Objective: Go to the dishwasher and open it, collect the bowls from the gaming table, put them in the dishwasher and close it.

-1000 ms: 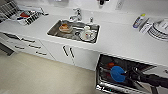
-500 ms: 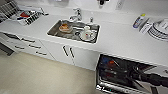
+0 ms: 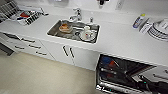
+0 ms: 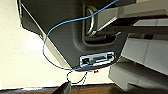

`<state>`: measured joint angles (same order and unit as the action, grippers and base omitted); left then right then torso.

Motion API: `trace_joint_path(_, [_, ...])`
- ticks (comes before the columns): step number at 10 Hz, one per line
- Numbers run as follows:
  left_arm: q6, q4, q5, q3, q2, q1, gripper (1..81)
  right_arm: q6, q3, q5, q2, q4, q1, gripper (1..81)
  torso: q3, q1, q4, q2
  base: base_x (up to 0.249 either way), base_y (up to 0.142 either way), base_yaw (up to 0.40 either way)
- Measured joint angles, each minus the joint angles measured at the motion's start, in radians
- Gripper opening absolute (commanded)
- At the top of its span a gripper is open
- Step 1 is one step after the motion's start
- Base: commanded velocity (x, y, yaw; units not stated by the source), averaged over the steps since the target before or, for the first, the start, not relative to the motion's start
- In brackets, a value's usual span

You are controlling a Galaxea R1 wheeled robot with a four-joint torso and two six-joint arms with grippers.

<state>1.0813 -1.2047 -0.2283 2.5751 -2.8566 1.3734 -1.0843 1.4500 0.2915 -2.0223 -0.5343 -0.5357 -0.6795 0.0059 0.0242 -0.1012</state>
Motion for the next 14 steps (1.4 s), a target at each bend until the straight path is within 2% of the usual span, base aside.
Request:
trace_joint_path(3, [0.004,0.001,0.0,0.094,-0.041,0.0,81.1,0.023,-0.053,-0.004,0.036,0.0,-0.104,81.1,0.0,0.0,0.0,0.0,0.0,0.0,0.0])
trace_joint_path(5, [0.016,0.016,-0.001,0.135,-0.064,-0.001,81.1,0.037,-0.053,-0.011,0.052,0.0,-0.184,81.1,0.0,0.0,0.0,0.0,0.0,0.0,0.0])
trace_joint_path(6, [0.017,0.024,-0.001,0.142,-0.066,0.0,81.1,0.046,-0.033,-0.039,0.049,0.0,-0.248,81.1,0.0,0.0,0.0,0.0,0.0,0.0,0.0])
trace_joint_path(9, [0.018,0.024,-0.001,0.144,-0.066,0.0,81.1,0.076,0.078,-0.096,-0.012,0.0,-0.383,81.1,0.0,0.0,0.0,0.0,0.0,0.0,0.0])
trace_joint_path(14, [0.022,0.027,-0.001,0.144,-0.066,0.0,81.1,0.091,0.232,-0.197,-0.165,-0.016,-0.529,81.1,0.0,0.0,0.0,0.0,0.0,0.0,0.0])
